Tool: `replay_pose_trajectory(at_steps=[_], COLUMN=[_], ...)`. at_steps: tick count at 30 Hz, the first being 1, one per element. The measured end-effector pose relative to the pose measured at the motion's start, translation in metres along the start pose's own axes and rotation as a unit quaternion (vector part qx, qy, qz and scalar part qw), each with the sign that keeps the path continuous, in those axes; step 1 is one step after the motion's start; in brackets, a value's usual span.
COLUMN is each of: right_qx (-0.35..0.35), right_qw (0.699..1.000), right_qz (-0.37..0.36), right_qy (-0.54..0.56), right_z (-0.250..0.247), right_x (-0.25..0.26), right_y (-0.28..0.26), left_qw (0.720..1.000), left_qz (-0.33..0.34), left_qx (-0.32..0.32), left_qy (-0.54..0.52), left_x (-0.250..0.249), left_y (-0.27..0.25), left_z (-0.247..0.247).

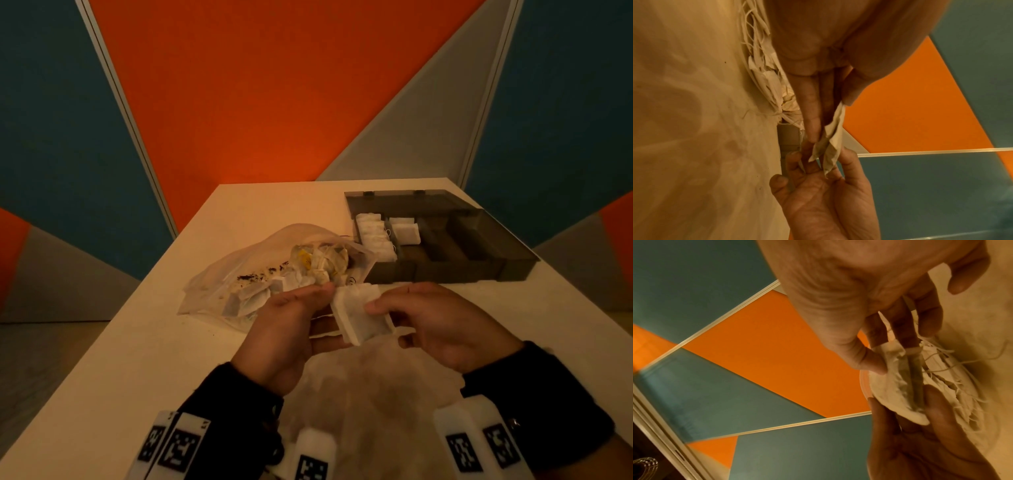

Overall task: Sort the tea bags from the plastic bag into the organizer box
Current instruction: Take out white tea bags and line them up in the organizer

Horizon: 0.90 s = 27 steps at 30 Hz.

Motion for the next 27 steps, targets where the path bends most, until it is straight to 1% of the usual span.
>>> replay_pose_trajectory(at_steps=[8,12,15,20,22,24,25,26,27], right_qx=[-0.003,-0.002,-0.004,0.000,-0.018,-0.056,-0.065,-0.058,-0.035], right_qw=[1.000,1.000,1.000,1.000,0.997,0.985,0.974,0.961,0.943], right_qz=[0.015,0.010,0.002,-0.009,-0.045,-0.116,-0.157,-0.192,-0.218], right_qy=[-0.014,-0.020,-0.019,-0.027,-0.063,-0.113,-0.148,-0.193,-0.247], right_z=[-0.001,-0.001,0.000,0.002,0.000,-0.005,-0.007,-0.009,-0.008], right_x=[-0.001,0.000,0.000,0.001,0.006,0.017,0.026,0.034,0.042], right_y=[-0.001,0.000,0.002,0.001,0.002,0.001,-0.001,-0.002,-0.003], left_qw=[1.000,1.000,1.000,0.999,0.998,0.995,0.992,0.988,0.983], left_qz=[0.007,0.002,0.014,0.033,0.041,0.059,0.069,0.078,0.087], left_qx=[0.004,0.009,0.015,-0.011,-0.026,-0.038,-0.043,-0.045,-0.047], left_qy=[-0.009,-0.015,-0.009,0.015,0.035,0.076,0.101,0.127,0.152], left_x=[0.002,0.001,0.001,0.003,0.001,0.000,0.000,-0.001,-0.002], left_y=[-0.001,-0.001,-0.003,0.000,0.001,0.003,0.004,0.005,0.006], left_z=[0.000,0.002,0.004,0.004,0.004,0.005,0.005,0.006,0.008])
Point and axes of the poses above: each hand's wrist, its own y-axis towards the middle knuckle, its own z-axis out of the palm, x = y × z, the point moved 3 cm from there along y, towards the middle knuckle, and after that the axes turned 3 degrees about -x, right-handed, at the moved point
